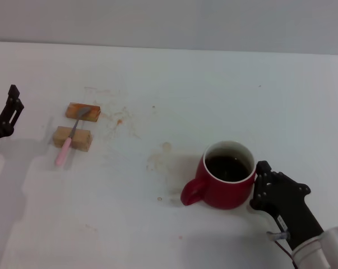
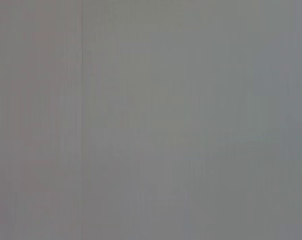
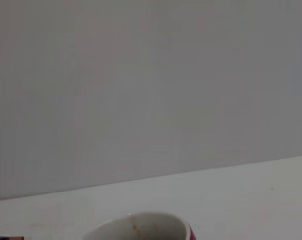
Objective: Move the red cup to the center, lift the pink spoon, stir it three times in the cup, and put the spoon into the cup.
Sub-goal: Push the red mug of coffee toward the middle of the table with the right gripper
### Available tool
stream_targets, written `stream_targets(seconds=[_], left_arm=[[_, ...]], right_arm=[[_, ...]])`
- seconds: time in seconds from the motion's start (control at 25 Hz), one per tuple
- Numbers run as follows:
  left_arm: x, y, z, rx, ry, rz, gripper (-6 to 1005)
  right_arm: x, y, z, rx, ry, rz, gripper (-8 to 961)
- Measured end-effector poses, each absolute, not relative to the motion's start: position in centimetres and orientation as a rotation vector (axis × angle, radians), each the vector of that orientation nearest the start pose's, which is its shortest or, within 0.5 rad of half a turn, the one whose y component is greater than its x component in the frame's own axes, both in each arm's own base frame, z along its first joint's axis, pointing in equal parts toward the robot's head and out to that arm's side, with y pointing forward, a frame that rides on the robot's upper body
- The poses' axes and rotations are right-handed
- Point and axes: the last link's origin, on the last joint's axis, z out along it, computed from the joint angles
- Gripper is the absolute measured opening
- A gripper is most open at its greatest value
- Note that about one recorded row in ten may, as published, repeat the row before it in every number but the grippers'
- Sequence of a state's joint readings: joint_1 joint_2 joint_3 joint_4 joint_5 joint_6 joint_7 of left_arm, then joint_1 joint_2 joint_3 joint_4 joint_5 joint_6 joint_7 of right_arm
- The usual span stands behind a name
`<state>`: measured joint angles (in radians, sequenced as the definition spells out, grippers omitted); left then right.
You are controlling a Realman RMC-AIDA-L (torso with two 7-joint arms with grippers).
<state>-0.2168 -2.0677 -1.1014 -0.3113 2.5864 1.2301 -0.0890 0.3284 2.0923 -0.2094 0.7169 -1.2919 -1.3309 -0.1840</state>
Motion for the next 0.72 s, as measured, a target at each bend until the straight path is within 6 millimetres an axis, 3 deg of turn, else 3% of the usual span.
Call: stream_targets(seconds=[0.48,0.72], left_arm=[[-34.7,28.2,-0.1,-1.526,-0.491,-0.691,816],[-34.7,28.3,-0.1,-1.527,-0.492,-0.689,816]], right_arm=[[27.3,22.2,-12.8,-1.777,0.848,0.732,0],[27.6,20.3,-12.9,-1.763,0.882,0.737,0]])
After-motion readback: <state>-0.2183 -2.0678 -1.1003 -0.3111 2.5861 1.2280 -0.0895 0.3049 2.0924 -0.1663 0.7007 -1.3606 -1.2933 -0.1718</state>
